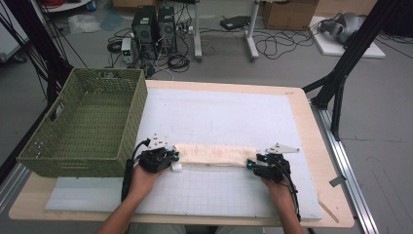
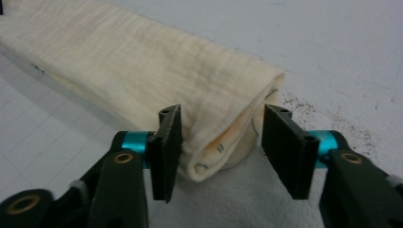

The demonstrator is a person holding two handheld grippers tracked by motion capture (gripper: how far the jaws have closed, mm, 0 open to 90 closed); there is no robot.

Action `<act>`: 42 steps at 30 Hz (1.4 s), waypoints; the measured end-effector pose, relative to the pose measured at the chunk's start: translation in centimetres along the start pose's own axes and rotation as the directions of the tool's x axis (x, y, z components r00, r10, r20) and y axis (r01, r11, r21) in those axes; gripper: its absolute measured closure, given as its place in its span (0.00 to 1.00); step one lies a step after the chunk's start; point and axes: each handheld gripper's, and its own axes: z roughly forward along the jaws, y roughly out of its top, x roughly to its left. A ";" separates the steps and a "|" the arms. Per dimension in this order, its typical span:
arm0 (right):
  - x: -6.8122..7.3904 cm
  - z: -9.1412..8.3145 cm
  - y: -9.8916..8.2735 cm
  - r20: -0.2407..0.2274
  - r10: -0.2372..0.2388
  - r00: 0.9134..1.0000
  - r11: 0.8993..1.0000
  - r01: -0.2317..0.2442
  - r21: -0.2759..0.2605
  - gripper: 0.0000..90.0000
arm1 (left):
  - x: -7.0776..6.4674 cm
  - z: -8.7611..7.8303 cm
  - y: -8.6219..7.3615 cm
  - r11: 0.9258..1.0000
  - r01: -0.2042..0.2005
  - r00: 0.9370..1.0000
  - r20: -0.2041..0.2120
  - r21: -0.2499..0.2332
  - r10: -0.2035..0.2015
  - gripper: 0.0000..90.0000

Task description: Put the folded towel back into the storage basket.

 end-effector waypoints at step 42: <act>0.6 -4.4 5.5 -0.041 -0.066 0.997 0.985 0.058 -0.164 0.88 | -0.5 -7.5 4.8 0.958 -0.027 0.998 0.049 -0.285 0.043 0.91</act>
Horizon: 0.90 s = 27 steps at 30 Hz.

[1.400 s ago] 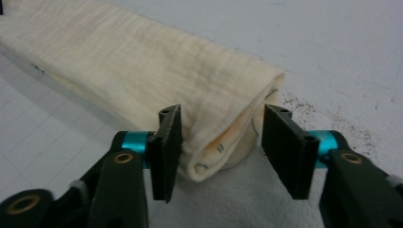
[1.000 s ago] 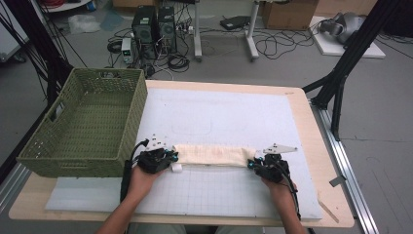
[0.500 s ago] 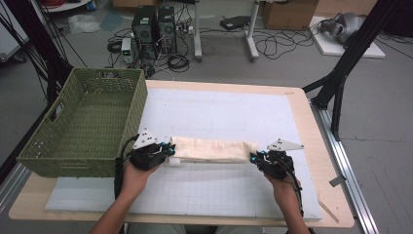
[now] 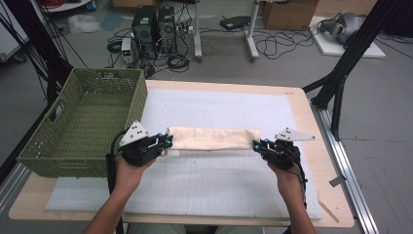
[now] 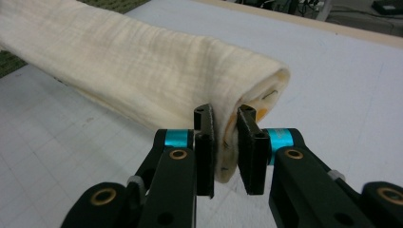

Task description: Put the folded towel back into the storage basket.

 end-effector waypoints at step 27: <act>4.8 6.1 10.9 -0.083 -0.177 0.981 0.983 0.172 -0.066 0.88 | 4.6 -8.9 3.3 0.987 -0.011 0.986 -0.163 -0.161 -0.016 0.91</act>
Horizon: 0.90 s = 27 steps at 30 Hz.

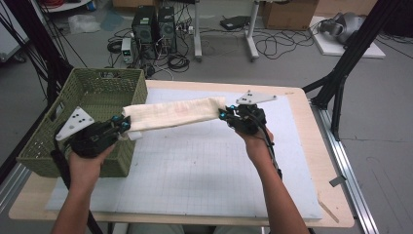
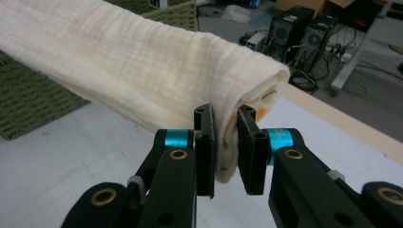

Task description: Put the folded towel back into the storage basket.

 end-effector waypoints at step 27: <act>5.0 10.9 7.3 -0.111 -0.101 0.989 0.995 0.101 -0.006 0.88 | 6.2 -7.2 -0.6 0.997 0.029 0.973 -0.226 -0.075 -0.046 0.91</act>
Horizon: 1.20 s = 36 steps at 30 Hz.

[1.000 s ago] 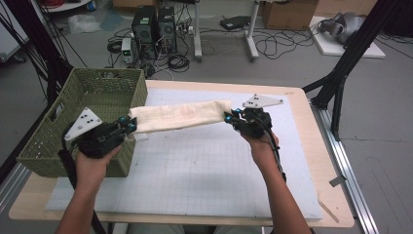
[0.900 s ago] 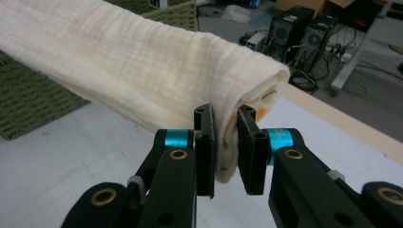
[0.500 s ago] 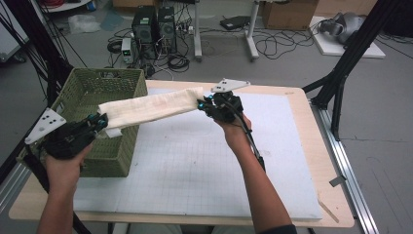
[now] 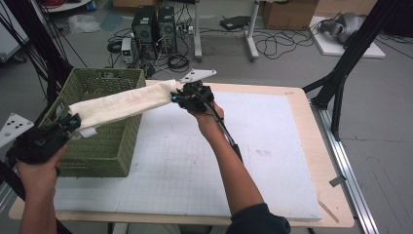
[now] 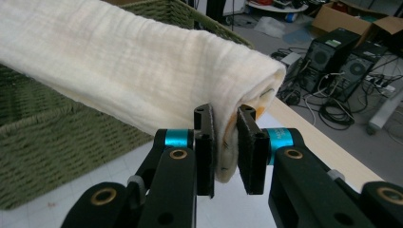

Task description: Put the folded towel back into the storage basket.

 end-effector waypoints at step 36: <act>4.2 12.2 6.2 -0.086 -0.089 0.992 0.996 0.090 0.002 0.88 | 5.6 -5.1 -1.6 0.997 0.062 0.973 -0.222 -0.035 -0.068 0.91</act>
